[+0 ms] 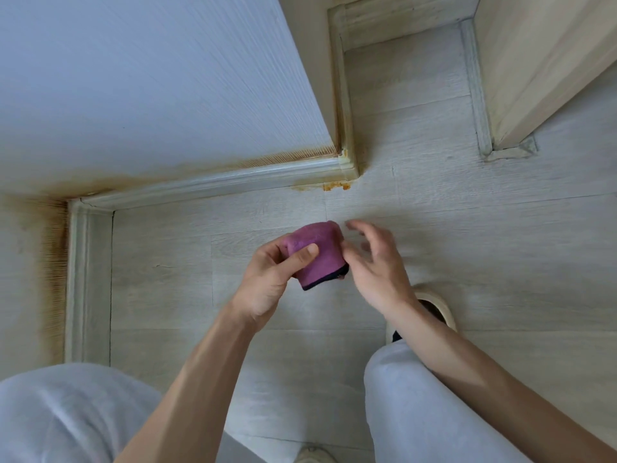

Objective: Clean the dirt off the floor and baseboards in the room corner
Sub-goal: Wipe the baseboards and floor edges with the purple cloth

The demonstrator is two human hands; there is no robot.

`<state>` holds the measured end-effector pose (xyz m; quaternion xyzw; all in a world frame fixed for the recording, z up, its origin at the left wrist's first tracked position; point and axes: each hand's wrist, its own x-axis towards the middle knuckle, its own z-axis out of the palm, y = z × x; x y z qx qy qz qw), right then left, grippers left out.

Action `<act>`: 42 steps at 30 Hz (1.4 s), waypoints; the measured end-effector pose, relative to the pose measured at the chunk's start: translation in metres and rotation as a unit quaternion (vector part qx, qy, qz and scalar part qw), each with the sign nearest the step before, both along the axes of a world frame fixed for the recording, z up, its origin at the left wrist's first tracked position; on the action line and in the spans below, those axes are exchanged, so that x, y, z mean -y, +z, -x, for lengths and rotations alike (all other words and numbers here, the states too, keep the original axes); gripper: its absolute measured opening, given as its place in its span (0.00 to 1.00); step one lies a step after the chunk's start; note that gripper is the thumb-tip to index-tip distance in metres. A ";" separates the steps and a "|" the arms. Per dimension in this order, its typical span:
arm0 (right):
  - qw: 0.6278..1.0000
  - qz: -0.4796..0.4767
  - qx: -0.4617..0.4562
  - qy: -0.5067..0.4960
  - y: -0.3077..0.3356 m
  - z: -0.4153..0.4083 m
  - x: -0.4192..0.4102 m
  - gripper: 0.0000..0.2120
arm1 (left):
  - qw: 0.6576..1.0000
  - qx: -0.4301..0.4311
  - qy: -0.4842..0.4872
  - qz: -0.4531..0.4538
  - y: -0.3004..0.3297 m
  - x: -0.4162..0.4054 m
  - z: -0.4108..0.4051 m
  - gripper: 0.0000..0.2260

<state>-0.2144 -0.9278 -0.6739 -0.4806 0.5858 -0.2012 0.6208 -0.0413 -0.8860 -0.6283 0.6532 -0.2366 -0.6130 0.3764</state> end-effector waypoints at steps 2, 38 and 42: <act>0.996 -0.012 0.077 0.039 0.012 -0.007 -0.004 0.13 | 0.999 0.036 0.012 0.001 -0.002 0.000 0.000 0.24; 0.975 -0.204 0.087 0.022 0.006 0.000 -0.015 0.08 | 0.858 0.247 0.443 -0.085 -0.097 0.080 -0.126 0.10; 0.976 -0.196 0.085 0.031 0.006 -0.008 -0.014 0.08 | 0.901 0.157 0.397 -0.074 -0.097 0.082 -0.050 0.09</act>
